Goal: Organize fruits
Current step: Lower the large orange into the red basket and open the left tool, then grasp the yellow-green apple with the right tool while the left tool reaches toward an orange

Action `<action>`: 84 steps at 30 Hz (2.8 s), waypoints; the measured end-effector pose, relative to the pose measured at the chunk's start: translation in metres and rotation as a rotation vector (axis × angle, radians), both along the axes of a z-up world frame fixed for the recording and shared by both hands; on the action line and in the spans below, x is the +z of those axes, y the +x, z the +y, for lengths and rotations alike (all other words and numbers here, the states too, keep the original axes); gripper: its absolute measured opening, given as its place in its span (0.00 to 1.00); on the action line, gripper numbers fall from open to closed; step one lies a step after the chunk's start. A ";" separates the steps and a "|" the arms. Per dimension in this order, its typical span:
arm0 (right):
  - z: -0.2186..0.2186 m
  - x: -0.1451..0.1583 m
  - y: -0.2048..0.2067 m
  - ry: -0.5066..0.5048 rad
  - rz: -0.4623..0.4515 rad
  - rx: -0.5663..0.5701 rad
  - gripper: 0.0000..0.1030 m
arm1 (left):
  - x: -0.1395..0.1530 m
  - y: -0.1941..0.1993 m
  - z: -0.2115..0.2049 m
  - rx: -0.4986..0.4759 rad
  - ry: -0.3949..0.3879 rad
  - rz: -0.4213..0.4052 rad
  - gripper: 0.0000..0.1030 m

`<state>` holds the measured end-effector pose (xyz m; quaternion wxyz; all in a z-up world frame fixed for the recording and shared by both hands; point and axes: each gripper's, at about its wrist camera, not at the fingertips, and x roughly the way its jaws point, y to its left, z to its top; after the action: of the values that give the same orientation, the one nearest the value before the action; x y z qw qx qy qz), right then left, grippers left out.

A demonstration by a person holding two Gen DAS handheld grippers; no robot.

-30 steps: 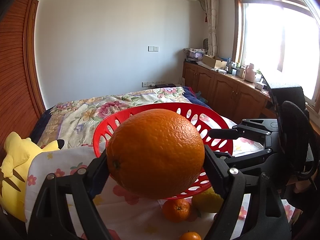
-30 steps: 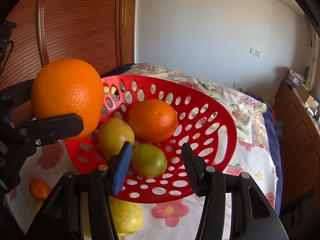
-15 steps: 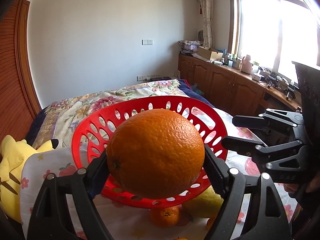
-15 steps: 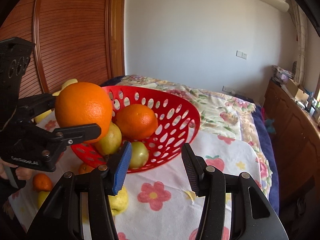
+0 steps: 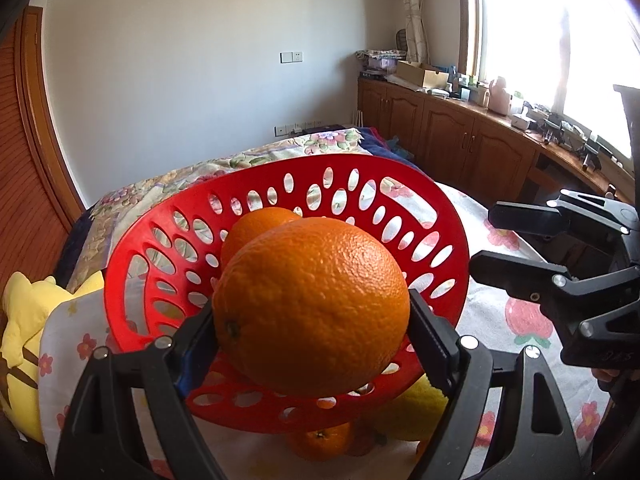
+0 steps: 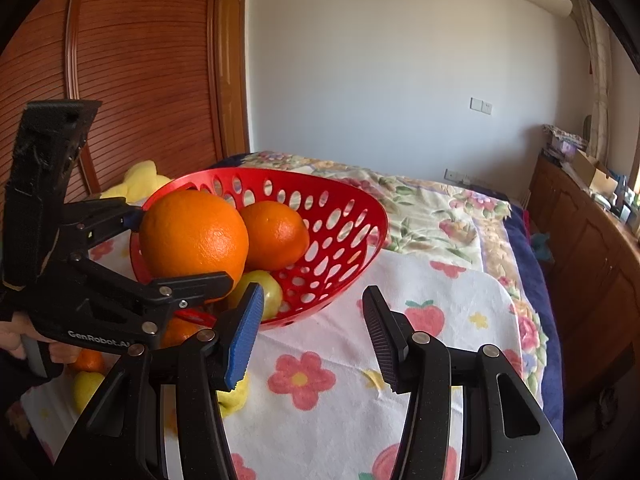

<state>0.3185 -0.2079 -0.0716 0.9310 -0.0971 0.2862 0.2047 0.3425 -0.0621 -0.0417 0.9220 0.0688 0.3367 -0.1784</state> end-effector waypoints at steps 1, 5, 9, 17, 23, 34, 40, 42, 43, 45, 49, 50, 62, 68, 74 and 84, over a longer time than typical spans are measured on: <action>-0.001 -0.001 0.000 0.002 0.003 0.000 0.51 | 0.000 -0.001 -0.002 0.000 0.008 -0.004 0.82; 0.000 -0.005 0.002 -0.001 0.015 0.002 0.51 | -0.001 0.001 -0.004 0.001 0.005 0.003 0.82; 0.001 -0.010 0.002 -0.006 0.020 0.004 0.51 | -0.001 0.003 -0.008 0.006 -0.002 0.013 0.82; -0.006 -0.009 0.002 0.015 0.025 -0.005 0.54 | -0.005 0.008 -0.015 -0.014 -0.015 0.041 0.82; -0.010 -0.008 0.004 0.029 0.030 -0.010 0.56 | 0.025 0.001 -0.011 0.000 -0.044 -0.079 0.82; -0.009 -0.006 -0.013 0.037 0.029 -0.011 0.56 | 0.037 -0.032 0.010 0.002 -0.078 -0.097 0.83; -0.004 -0.010 -0.034 0.058 0.051 -0.022 0.57 | 0.030 -0.068 0.028 0.018 -0.071 -0.099 0.83; -0.001 -0.015 -0.043 0.058 0.060 -0.025 0.57 | 0.026 -0.081 0.036 0.026 -0.069 -0.094 0.83; 0.000 -0.017 -0.046 0.058 0.063 -0.026 0.57 | 0.025 -0.085 0.039 0.030 -0.069 -0.093 0.83; 0.003 -0.022 -0.056 0.065 0.072 -0.034 0.57 | 0.019 -0.099 0.048 0.041 -0.071 -0.086 0.83; 0.014 -0.034 -0.072 0.069 0.093 -0.026 0.57 | 0.003 -0.119 0.064 0.066 -0.077 -0.074 0.83; 0.017 -0.036 -0.075 0.068 0.096 -0.023 0.57 | -0.001 -0.123 0.068 0.071 -0.080 -0.069 0.83; 0.050 -0.057 -0.101 0.051 0.142 0.025 0.57 | -0.039 -0.152 0.099 0.132 -0.104 -0.029 0.82; 0.071 -0.061 -0.111 0.052 0.154 0.071 0.57 | -0.047 -0.160 0.112 0.145 -0.121 -0.004 0.80; 0.095 -0.064 -0.119 0.065 0.167 0.123 0.57 | -0.052 -0.164 0.119 0.157 -0.120 -0.006 0.79; 0.118 -0.071 -0.123 0.057 0.190 0.163 0.57 | -0.057 -0.171 0.119 0.179 -0.101 -0.039 0.78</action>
<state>0.1953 -0.0896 -0.1426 0.8823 -0.0741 0.3582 0.2961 0.1718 0.0572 -0.0985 0.9429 -0.0048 0.3140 -0.1106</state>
